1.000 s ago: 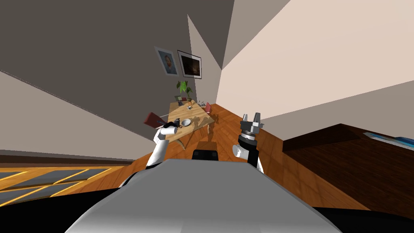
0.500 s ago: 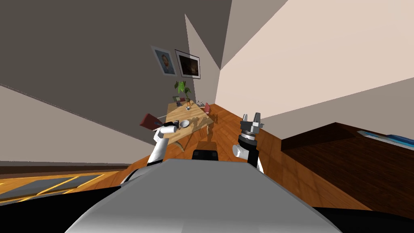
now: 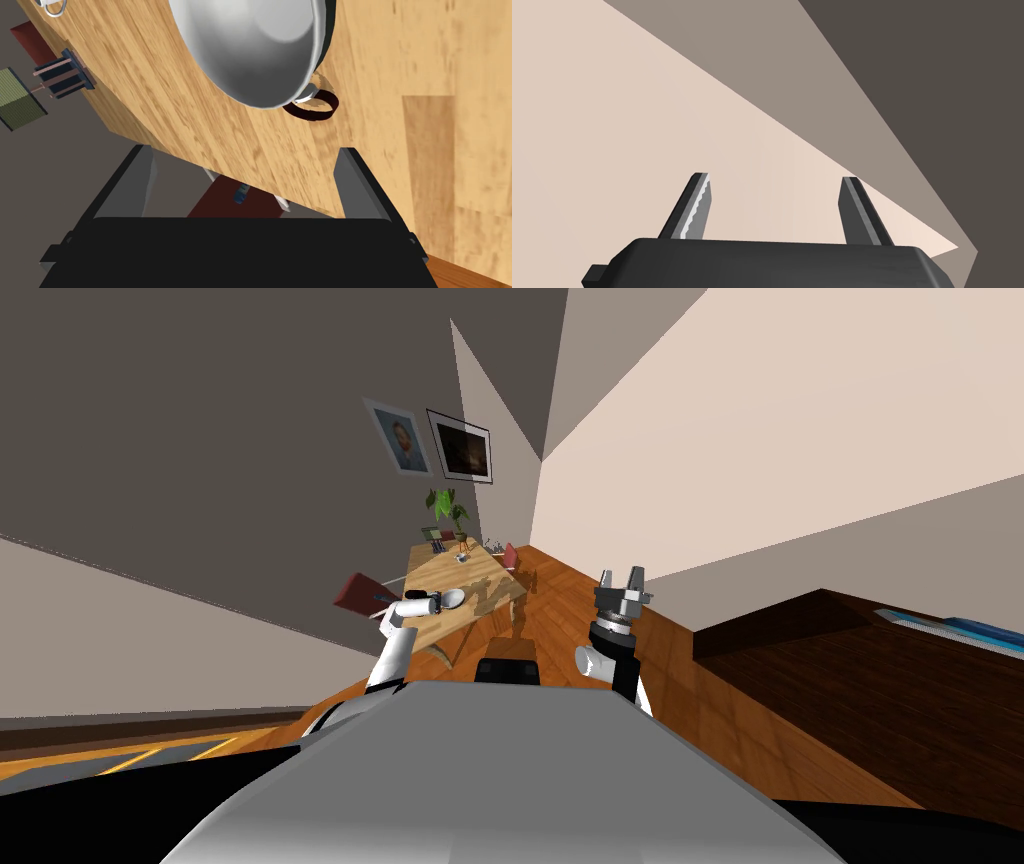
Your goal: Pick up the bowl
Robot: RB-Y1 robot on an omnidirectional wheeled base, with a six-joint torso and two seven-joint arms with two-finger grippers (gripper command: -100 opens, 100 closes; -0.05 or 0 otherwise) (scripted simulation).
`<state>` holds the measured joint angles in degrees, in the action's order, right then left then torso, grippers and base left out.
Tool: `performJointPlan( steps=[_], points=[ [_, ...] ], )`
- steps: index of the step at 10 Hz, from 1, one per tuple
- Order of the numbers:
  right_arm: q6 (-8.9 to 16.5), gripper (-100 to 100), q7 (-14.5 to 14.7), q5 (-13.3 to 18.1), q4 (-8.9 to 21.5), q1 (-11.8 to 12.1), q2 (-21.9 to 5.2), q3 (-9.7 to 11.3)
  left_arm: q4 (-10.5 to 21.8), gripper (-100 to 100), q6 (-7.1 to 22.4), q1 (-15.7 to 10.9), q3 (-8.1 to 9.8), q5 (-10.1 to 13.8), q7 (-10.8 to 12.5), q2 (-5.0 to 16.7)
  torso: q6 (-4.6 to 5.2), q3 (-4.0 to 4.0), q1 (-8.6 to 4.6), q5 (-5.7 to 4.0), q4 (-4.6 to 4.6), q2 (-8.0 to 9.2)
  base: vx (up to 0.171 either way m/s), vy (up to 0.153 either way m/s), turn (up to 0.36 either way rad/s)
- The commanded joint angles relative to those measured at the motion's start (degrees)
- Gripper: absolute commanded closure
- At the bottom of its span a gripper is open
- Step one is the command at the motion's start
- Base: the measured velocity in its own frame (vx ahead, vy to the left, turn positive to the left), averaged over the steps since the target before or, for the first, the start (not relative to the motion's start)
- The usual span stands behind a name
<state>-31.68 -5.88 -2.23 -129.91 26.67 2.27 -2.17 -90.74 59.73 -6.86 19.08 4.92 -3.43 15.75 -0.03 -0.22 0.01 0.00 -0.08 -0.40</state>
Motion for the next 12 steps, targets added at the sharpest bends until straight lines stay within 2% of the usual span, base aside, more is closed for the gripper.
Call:
performJointPlan(
  steps=[1,2,4,7,8,12],
  points=[
    [0.0,0,0.0,0.0,0.0,0.0,0.0,0.0,1.6,-100,1.4,-0.6,0.44,0.0,-0.2,0.2,0.0,0.0,0.0,0.0,0.0,0.0,0.086,-0.004,-0.018],
    [0.0,0,0.0,0.0,0.0,0.0,0.0,0.0,3.0,-100,3.6,-1.1,1.05,-0.1,-0.5,0.3,-0.01,0.01,-0.01,0.0,0.0,0.03,0.081,-0.003,-0.033],
    [0.0,0,0.0,0.0,0.0,0.0,0.0,0.0,4.3,-100,5.7,-1.5,1.61,-0.2,-0.7,0.5,0.01,-0.03,-0.02,0.0,-0.01,-0.06,0.103,-0.005,-0.045],
    [0.0,0,0.0,0.0,0.0,0.0,0.0,0.0,7.6,-100,10.8,-2.3,2.99,-0.4,-1.3,0.5,-0.01,0.04,-0.01,0.0,0.01,0.07,0.088,-0.001,-0.043],
    [0.0,0,0.0,0.0,0.0,0.0,0.0,0.0,7.6,-100,10.9,-2.3,2.99,-0.4,-1.3,0.5,-0.01,-0.02,-0.03,-0.01,-0.01,-0.02,0.088,-0.003,-0.013],
    [0.0,0,0.0,0.0,0.0,0.0,0.0,0.0,11.5,-100,15.4,-1.6,3.87,-0.6,-1.8,-0.2,-0.02,0.06,0.05,0.01,0.02,0.11,0.076,0.012,-0.031]
  ],
)
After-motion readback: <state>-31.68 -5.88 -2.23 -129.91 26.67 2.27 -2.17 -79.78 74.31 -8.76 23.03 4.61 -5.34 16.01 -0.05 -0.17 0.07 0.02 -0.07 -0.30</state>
